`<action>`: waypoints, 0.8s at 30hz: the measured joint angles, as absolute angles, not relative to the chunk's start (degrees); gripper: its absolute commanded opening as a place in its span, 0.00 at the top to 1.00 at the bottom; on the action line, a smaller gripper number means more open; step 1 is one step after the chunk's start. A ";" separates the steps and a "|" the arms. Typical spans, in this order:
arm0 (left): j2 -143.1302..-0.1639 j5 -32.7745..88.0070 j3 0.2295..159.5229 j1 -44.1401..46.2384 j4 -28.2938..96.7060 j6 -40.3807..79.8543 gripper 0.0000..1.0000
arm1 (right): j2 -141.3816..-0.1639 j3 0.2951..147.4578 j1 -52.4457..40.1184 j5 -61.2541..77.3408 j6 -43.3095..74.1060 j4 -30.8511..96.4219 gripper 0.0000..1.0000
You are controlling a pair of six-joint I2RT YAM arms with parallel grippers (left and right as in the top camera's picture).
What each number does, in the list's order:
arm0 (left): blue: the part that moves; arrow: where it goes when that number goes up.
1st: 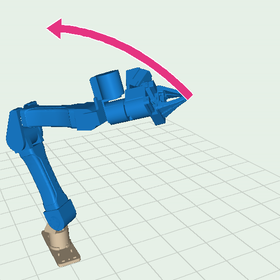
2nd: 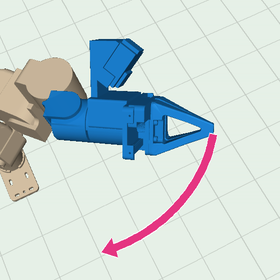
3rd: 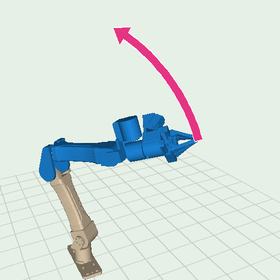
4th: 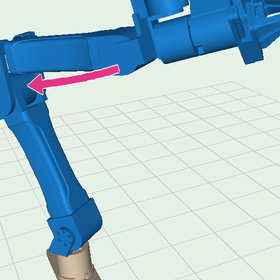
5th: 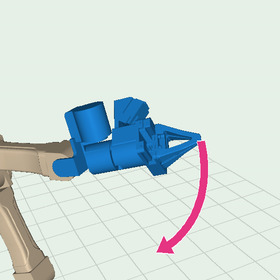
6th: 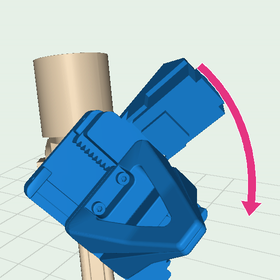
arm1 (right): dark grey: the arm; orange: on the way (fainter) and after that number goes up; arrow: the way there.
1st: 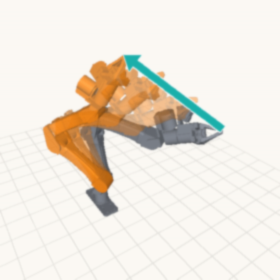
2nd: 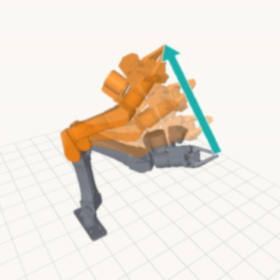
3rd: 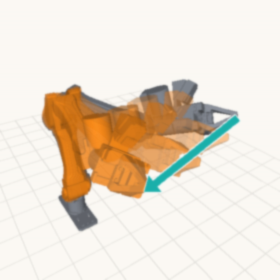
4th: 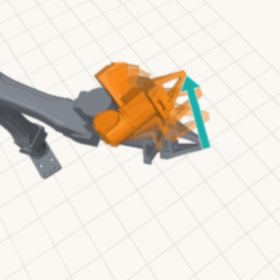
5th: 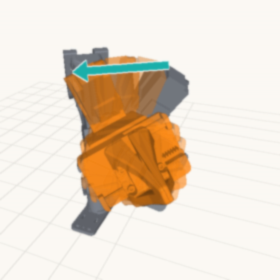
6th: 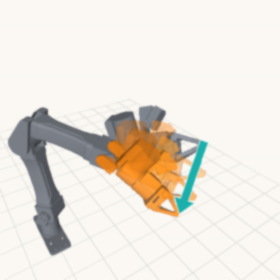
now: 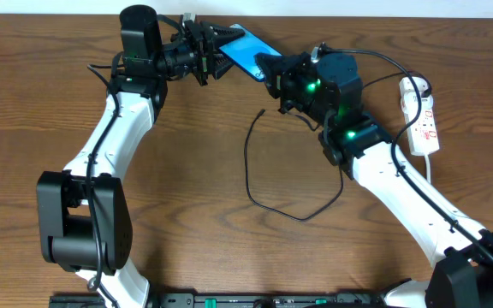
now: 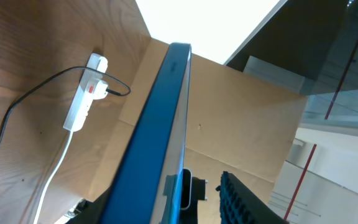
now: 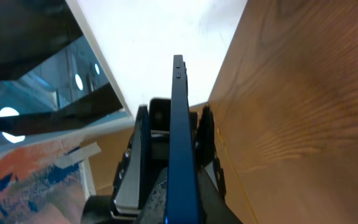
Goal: Plug charger to phone and switch on socket
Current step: 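Open the right gripper, release the phone, and move it toward the cable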
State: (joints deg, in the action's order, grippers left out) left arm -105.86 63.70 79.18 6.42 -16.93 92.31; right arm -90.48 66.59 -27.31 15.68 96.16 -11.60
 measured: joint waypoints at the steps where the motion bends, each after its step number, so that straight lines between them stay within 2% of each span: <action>1: -105.86 63.70 79.18 6.42 -16.95 92.33 0.61 | -90.48 66.59 -27.55 15.73 96.16 -11.60 0.99; 9: -105.86 63.68 79.18 6.42 -16.93 92.62 0.70 | -90.48 66.59 -28.73 15.20 96.38 -11.60 0.99; 19: -105.86 63.70 79.11 6.46 -16.67 92.75 0.88 | -90.30 66.61 -28.75 14.35 97.03 -11.68 0.98; 24: -105.86 63.70 79.09 6.52 -16.97 91.98 0.92 | -90.11 66.70 -28.77 14.06 98.28 -11.57 0.98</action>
State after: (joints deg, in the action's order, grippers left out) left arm -105.86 63.70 79.09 6.52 -16.97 91.98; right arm -90.11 66.70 -28.77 14.06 98.28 -11.57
